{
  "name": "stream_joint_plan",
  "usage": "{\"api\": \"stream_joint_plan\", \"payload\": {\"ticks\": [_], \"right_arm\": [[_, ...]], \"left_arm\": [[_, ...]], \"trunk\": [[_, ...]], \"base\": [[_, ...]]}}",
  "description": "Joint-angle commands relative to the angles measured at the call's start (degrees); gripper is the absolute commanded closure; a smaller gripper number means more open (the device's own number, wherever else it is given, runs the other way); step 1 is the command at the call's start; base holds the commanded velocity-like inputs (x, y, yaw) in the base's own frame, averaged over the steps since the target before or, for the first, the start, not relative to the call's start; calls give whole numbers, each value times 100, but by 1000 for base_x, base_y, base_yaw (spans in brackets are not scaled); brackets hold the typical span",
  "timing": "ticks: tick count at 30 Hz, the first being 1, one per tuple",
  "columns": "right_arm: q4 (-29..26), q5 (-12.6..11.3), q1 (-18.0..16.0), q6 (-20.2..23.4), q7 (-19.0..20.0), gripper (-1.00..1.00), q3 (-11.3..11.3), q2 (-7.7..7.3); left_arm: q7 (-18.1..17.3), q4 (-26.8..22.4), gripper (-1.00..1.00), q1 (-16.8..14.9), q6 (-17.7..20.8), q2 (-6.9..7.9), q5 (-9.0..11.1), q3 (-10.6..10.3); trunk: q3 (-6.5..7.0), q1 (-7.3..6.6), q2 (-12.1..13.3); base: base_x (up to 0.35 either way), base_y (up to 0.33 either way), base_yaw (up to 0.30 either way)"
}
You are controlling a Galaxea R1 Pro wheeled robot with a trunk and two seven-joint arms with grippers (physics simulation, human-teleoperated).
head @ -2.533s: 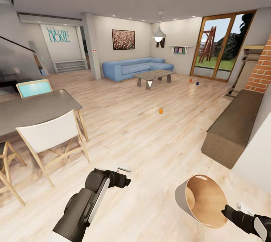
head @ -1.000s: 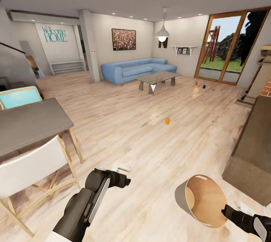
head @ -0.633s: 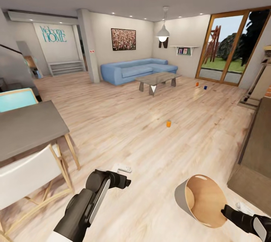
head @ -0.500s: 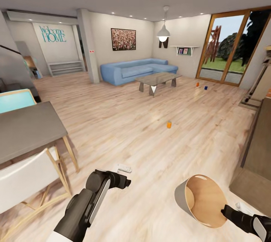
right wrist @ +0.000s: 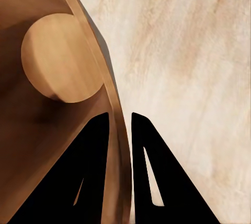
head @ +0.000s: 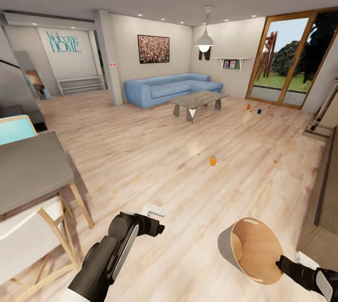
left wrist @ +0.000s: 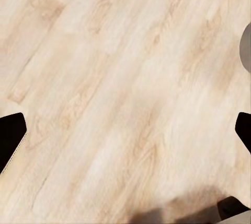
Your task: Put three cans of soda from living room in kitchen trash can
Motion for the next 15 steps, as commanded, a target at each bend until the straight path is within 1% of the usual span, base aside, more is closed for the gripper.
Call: {"api": "stream_joint_plan", "payload": {"ticks": [1,15], "right_arm": [[-4,-107,-4,25,35,100,-30,0],[-4,-107,-4,25,36,100,-26,6]], "left_arm": [[0,1,-100,0,-1,0,-1,-3],[0,1,-100,0,-4,3,-1,-17]], "trunk": [[1,0,0],[1,0,0]], "base": [[344,0,0],[344,-1,0]]}}
